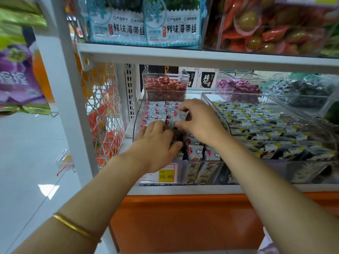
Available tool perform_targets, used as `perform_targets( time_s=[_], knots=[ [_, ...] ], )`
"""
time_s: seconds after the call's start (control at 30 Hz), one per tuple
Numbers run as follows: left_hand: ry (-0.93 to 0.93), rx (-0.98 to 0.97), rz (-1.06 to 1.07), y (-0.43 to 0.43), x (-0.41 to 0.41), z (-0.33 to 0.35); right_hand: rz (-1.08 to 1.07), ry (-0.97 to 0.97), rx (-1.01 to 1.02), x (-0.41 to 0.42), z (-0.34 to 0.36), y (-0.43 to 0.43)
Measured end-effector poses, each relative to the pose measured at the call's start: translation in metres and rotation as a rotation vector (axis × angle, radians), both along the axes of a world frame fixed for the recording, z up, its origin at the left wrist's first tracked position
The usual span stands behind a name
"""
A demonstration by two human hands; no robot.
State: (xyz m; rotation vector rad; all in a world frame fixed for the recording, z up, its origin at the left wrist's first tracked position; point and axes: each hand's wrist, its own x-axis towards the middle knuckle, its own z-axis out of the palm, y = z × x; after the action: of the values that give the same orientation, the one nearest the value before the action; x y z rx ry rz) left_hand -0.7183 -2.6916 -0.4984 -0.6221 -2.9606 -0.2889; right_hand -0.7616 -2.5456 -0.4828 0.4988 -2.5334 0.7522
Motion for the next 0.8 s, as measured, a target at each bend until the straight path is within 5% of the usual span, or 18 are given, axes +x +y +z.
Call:
perform_targets(
  time_s=[0.23,0.37,0.8],
  knots=[
    [0.251,-0.166,0.059,-0.008,0.005,-0.001,-0.02,-0.135,0.109,-0.009,0.002,-0.011],
    [0.27,-0.183,0.084,-0.017,0.001,0.0,-0.015,-0.262,0.419,-0.01,0.001,-0.017],
    [0.212,-0.099,0.055,-0.027,-0.001,-0.001,-0.039,-0.275,0.222,-0.024,0.011,-0.018]
  ],
)
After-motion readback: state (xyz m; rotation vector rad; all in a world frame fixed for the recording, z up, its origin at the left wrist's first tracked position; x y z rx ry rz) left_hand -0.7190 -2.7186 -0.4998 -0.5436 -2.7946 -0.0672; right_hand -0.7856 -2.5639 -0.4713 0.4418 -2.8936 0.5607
